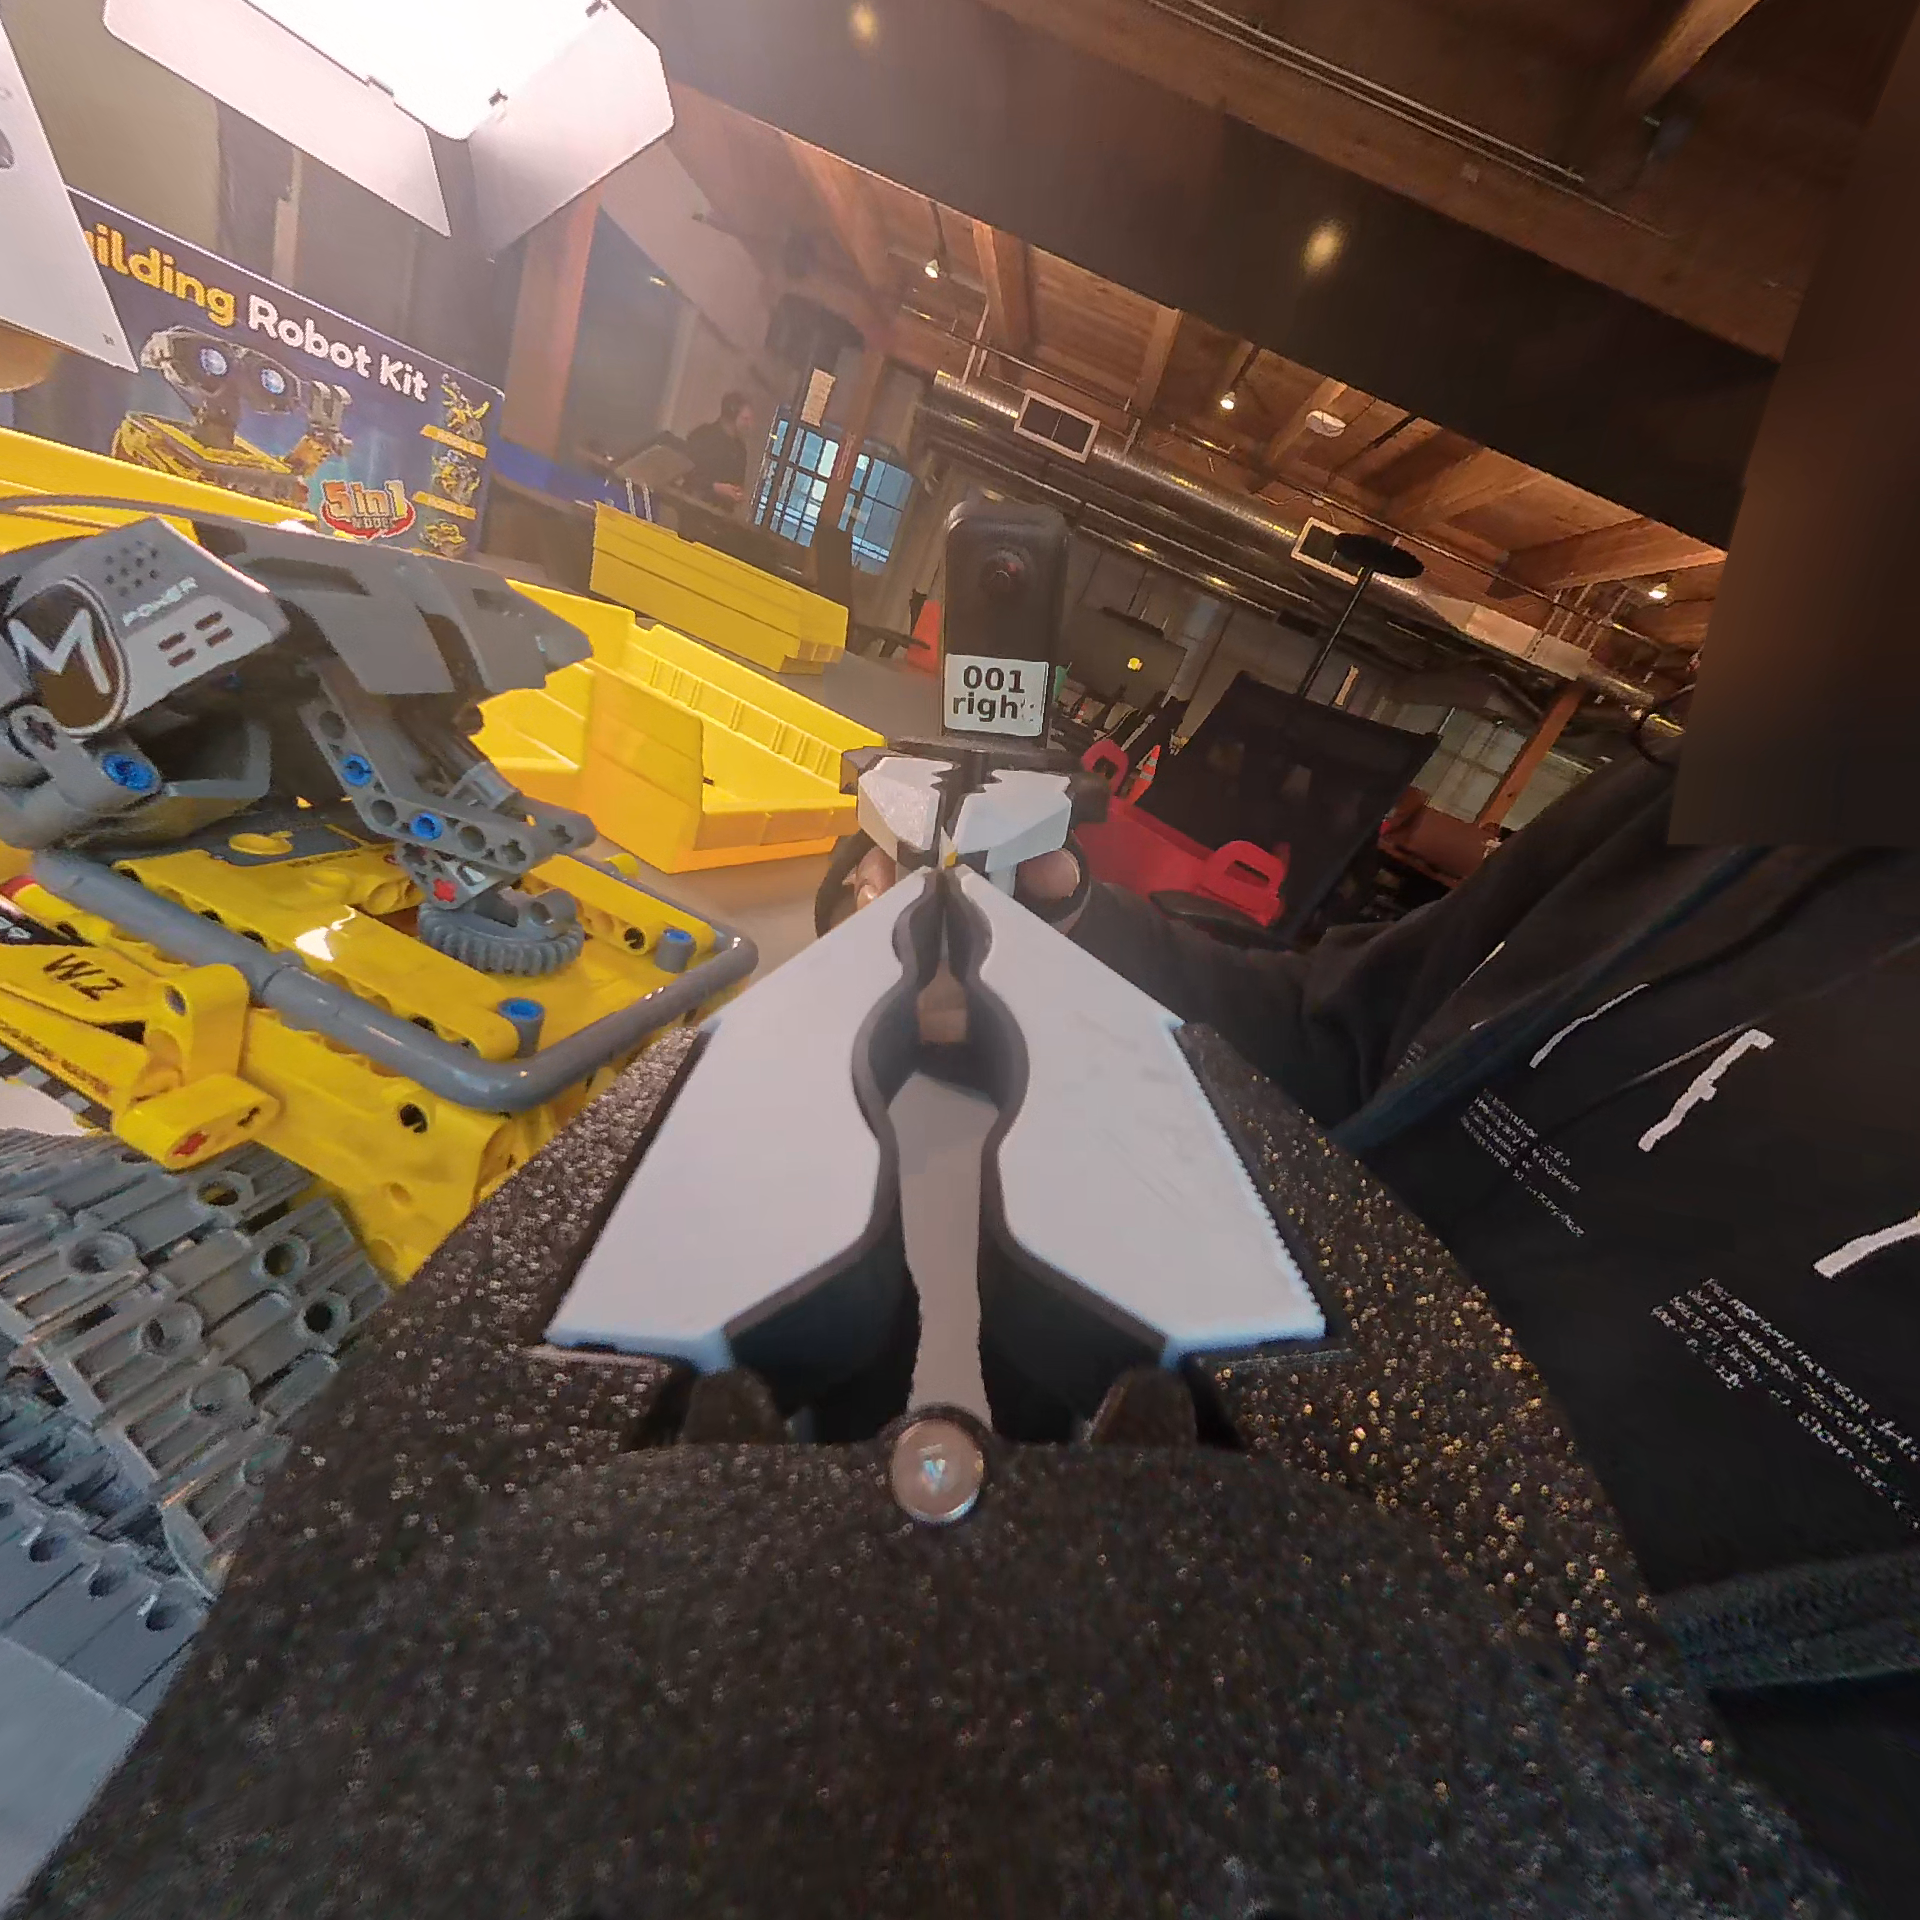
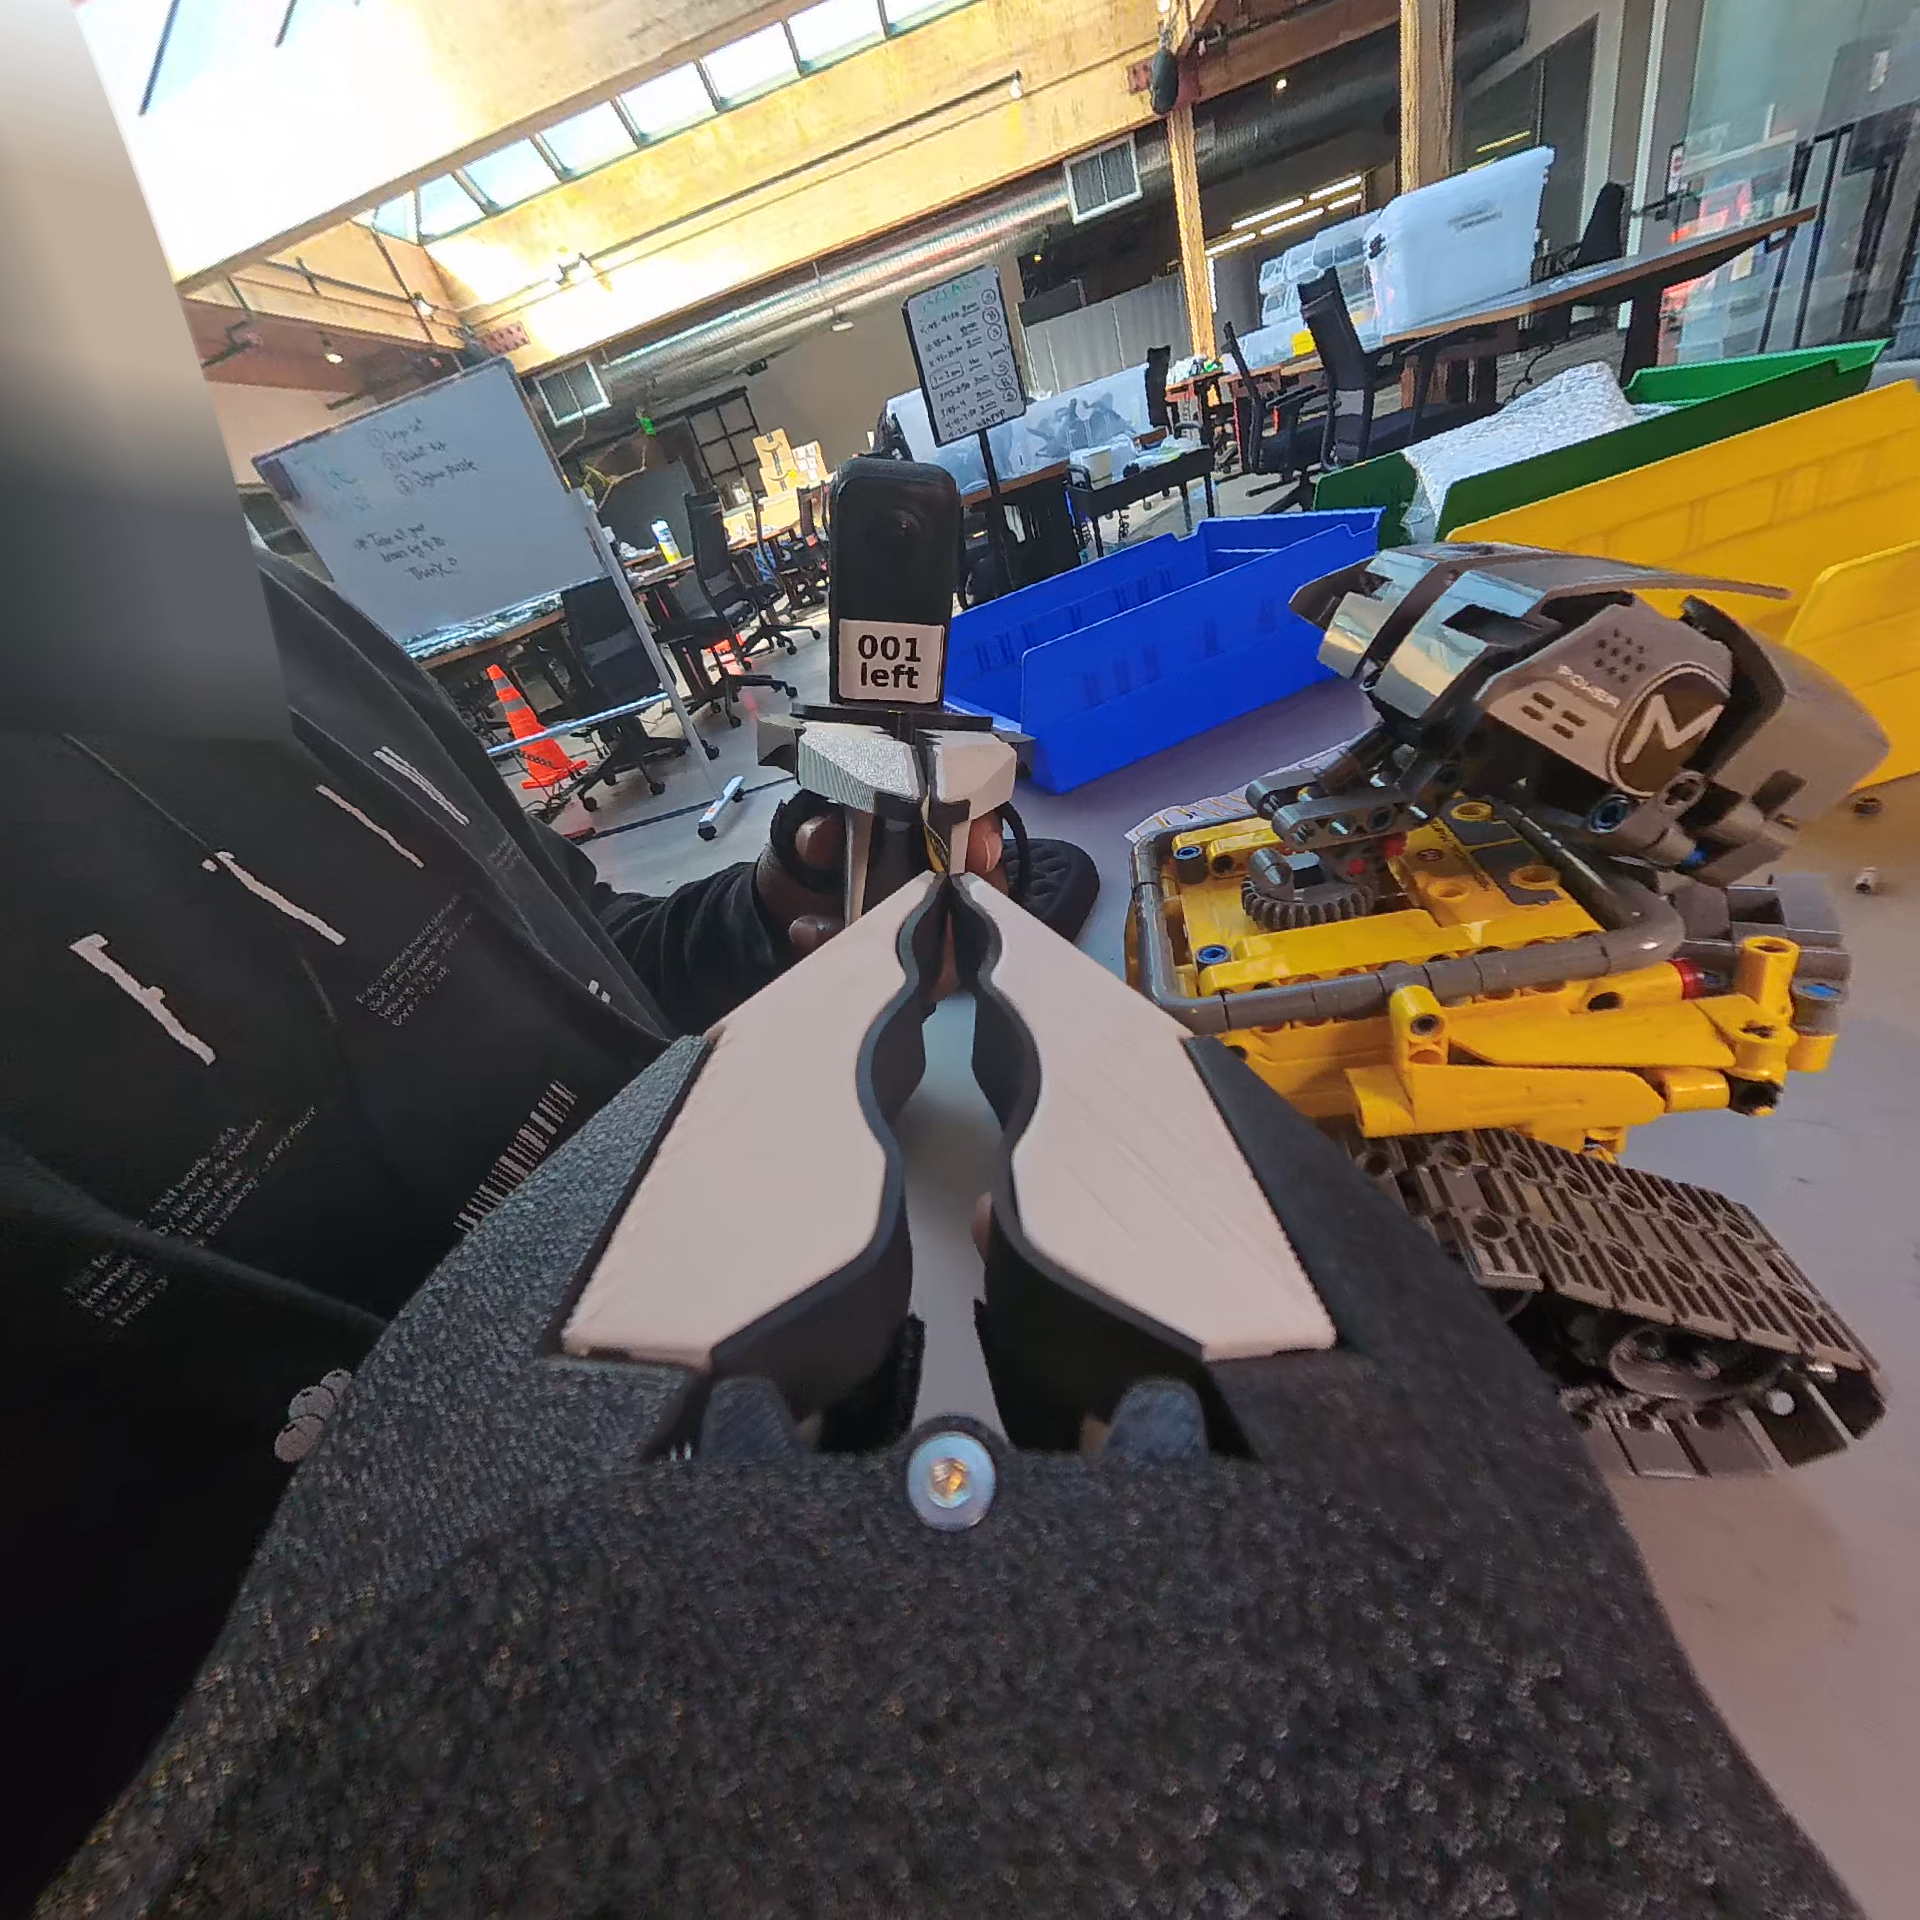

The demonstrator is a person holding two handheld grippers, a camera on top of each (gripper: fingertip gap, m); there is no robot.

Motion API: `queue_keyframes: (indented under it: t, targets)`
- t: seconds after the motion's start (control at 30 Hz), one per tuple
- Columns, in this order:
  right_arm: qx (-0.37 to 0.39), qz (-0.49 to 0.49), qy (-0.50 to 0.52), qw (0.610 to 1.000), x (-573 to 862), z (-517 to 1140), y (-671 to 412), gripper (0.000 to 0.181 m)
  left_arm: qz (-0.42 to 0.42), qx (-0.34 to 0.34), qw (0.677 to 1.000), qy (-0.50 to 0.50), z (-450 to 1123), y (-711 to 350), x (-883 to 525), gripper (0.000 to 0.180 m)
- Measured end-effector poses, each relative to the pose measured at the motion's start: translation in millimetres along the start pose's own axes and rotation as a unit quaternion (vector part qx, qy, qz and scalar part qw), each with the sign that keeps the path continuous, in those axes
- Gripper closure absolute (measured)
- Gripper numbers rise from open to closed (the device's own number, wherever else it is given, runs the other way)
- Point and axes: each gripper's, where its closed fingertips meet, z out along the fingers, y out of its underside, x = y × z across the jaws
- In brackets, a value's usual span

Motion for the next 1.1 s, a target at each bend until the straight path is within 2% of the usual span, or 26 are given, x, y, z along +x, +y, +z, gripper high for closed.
queue_keyframes:
  t: [0.27,0.3,0.4,0.5,0.6,0.73,0.9,1.1]
  targets:
    - [-0.029,-0.013,0.003,0.999,0,-1,-5,0.181,0.02,-0.022,1.0,-0.009,1,6,1,0.179]
    - [-0.041,-0.017,0.001,0.999,-1,-2,-7,0.181,0.033,-0.041,0.999,-0.01,2,9,3,0.171]
    - [-0.092,-0.038,0.0,0.995,2,-10,-19,0.181,0.096,-0.112,0.989,-0.029,0,11,3,0.15]
    - [-0.171,-0.052,0.006,0.984,17,-25,-35,0.181,0.164,-0.168,0.969,-0.072,-10,-3,-12,0.142]
    - [-0.249,-0.025,-0.001,0.968,36,-39,-44,0.181,0.196,-0.202,0.952,-0.122,-25,-22,-42,0.136]
    - [-0.33,0.042,-0.039,0.942,55,-49,-44,0.181,0.176,-0.227,0.948,-0.139,-40,-26,-81,0.124]
    - [-0.392,0.105,-0.106,0.908,66,-49,-34,0.181,0.107,-0.214,0.968,-0.069,-36,-7,-84,0.109]
    - [-0.413,0.172,-0.185,0.875,73,-41,-21,0.181,0.143,-0.224,0.962,-0.057,-34,10,-87,0.123]
